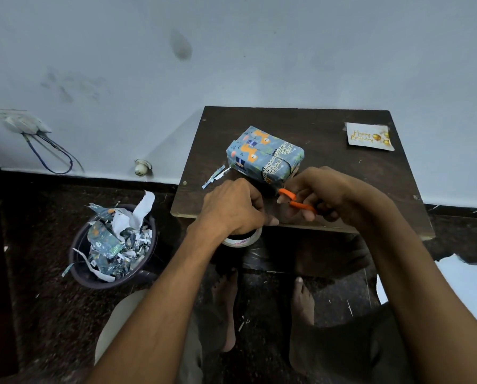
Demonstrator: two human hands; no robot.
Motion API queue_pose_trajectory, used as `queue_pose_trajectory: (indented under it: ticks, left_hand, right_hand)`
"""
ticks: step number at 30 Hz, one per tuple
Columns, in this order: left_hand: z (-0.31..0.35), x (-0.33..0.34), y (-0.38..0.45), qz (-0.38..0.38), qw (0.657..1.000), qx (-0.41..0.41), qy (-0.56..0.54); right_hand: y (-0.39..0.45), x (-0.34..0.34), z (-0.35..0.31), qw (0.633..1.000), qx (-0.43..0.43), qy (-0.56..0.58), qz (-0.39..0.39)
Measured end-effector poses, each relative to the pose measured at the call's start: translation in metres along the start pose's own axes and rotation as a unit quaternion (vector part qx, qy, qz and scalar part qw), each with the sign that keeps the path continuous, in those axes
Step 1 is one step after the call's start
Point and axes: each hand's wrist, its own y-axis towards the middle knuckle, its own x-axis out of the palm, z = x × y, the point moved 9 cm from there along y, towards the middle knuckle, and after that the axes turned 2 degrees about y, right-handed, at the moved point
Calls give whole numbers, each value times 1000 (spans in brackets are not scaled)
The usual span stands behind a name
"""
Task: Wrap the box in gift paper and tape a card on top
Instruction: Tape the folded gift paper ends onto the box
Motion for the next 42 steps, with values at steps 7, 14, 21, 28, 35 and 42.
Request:
queue_pose_trajectory:
  ticks: [7, 14, 21, 28, 35, 42]
  left_hand:
    - [0, 1, 0, -2, 1000, 3, 8]
    - [-6, 4, -2, -39, 999, -5, 10]
    - [-18, 0, -2, -38, 998, -25, -35]
    - [-20, -4, -3, -27, 999, -23, -30]
    - [-15, -9, -2, 16, 999, -11, -27]
    - [1, -10, 0, 53, 998, 16, -35]
  right_hand:
    - [-3, -2, 6, 1000, 9, -3, -21]
    - [3, -10, 14, 999, -9, -8, -34]
    - [-5, -8, 23, 981, -74, -85, -159]
    - [-9, 4, 32, 959, -100, -122, -234]
    - [-6, 5, 27, 966, -110, -91, -217]
    - [-12, 13, 26, 958, -103, -94, -251]
